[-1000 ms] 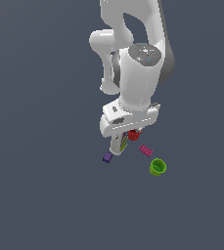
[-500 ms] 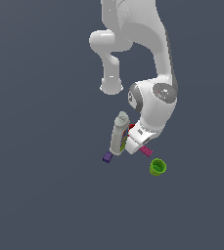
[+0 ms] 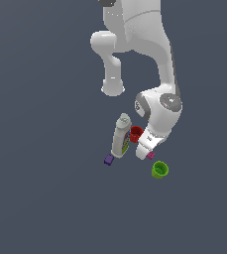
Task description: Pick up a designated object from a clutter of objects.
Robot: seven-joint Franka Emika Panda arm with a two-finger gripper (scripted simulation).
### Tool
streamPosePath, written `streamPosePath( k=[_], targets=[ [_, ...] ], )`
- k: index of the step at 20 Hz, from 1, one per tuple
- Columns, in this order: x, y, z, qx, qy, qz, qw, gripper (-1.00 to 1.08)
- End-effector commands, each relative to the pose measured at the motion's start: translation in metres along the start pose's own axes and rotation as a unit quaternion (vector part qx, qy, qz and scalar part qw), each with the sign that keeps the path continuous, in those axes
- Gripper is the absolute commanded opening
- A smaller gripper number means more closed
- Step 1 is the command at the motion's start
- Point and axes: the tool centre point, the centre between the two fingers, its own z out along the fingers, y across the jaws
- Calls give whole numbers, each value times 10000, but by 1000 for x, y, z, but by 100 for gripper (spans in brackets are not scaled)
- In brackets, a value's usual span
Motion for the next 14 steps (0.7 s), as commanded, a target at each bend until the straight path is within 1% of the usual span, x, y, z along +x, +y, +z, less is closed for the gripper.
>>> streamPosePath(
  k=[1, 6, 14],
  targets=[
    [0, 0, 0, 0, 0, -1, 10000, 100],
    [0, 0, 8, 0, 1, -6, 10000, 100],
    [0, -1, 44, 0, 6, -26, 10000, 100]
  ],
)
